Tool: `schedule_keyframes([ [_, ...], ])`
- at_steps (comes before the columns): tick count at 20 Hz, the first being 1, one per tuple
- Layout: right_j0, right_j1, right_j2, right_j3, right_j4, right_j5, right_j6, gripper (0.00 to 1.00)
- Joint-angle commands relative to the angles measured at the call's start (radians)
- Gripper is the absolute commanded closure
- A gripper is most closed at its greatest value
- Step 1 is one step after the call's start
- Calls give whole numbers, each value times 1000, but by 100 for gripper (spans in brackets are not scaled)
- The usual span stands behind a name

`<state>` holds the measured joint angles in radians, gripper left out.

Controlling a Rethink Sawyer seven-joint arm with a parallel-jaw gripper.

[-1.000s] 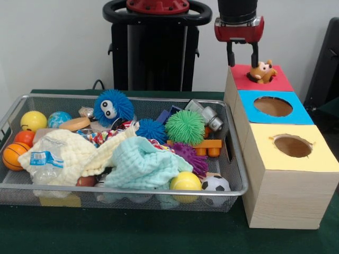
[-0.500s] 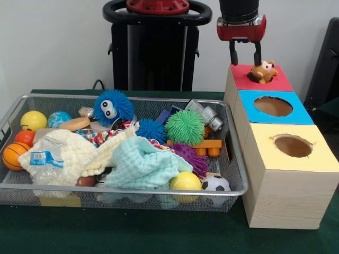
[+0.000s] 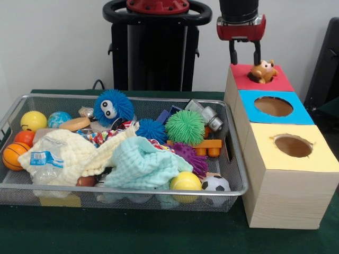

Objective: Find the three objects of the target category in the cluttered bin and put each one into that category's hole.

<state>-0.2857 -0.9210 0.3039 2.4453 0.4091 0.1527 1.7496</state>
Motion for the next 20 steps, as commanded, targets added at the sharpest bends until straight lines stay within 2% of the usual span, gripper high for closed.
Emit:
schedule_keyframes([
  [1,176,8,-244,-146,-47,180,171,0],
  [3,245,45,-371,-230,-110,218,105,0],
  [5,291,73,-451,-280,-151,221,70,0],
  [10,343,81,-552,-379,-251,296,77,0],
  [15,343,81,-571,-419,-312,328,98,0],
  [20,340,65,-560,-416,-326,351,128,0],
])
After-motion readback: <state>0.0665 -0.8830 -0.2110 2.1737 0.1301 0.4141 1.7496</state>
